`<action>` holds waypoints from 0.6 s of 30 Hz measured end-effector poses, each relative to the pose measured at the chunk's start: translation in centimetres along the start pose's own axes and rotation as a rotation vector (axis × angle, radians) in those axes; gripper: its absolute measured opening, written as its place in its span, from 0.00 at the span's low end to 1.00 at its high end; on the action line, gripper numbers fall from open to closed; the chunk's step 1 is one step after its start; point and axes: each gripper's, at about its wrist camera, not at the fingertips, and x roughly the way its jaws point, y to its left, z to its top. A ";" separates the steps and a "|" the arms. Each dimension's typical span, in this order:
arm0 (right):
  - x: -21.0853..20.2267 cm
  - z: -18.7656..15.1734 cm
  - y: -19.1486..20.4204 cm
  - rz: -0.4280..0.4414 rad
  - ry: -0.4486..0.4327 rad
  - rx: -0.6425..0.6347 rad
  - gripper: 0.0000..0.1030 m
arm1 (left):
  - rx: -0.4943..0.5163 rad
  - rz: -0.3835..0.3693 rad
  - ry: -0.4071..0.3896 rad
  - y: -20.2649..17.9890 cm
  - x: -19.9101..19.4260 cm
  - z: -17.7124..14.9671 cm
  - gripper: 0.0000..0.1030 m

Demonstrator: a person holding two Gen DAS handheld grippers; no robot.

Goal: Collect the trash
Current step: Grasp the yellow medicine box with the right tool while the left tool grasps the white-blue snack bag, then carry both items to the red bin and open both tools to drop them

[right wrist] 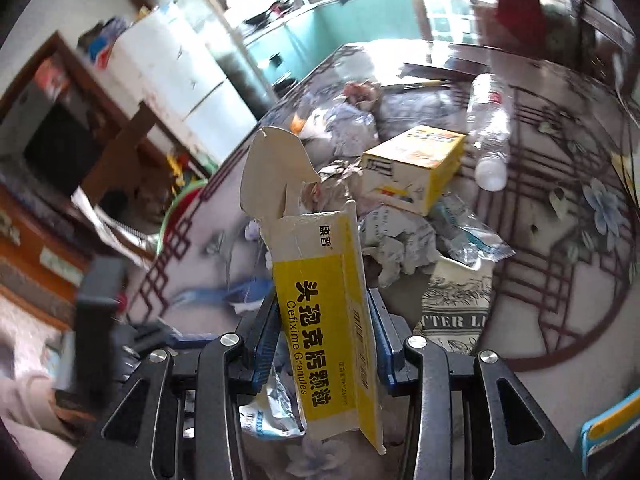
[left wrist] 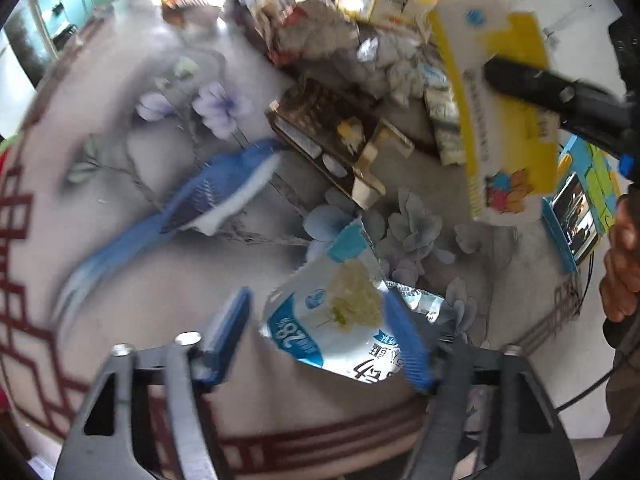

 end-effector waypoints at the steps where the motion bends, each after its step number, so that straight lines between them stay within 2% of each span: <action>1: -0.2 0.0 -0.2 0.002 -0.006 0.018 0.38 | 0.026 0.012 -0.015 -0.3 -0.1 0.1 0.44; 2: -0.3 0.0 -0.4 0.005 -0.010 0.031 0.38 | 0.036 0.006 -0.008 -0.5 0.1 0.1 0.35; 3: -0.5 0.1 -0.6 0.011 -0.016 0.051 0.38 | 0.037 -0.006 -0.005 -0.4 0.2 0.2 0.19; 4: -0.6 0.2 -0.7 0.016 -0.020 0.067 0.38 | 0.026 -0.025 -0.003 -0.3 0.1 0.1 0.12; 7: -1.2 -0.2 -0.9 0.019 -0.031 0.084 0.38 | 0.010 -0.050 -0.017 0.4 -0.4 0.3 0.04; 18: -1.4 1.1 3.3 0.059 -0.102 0.059 0.38 | -0.044 0.023 -0.198 4.7 -6.9 2.4 0.03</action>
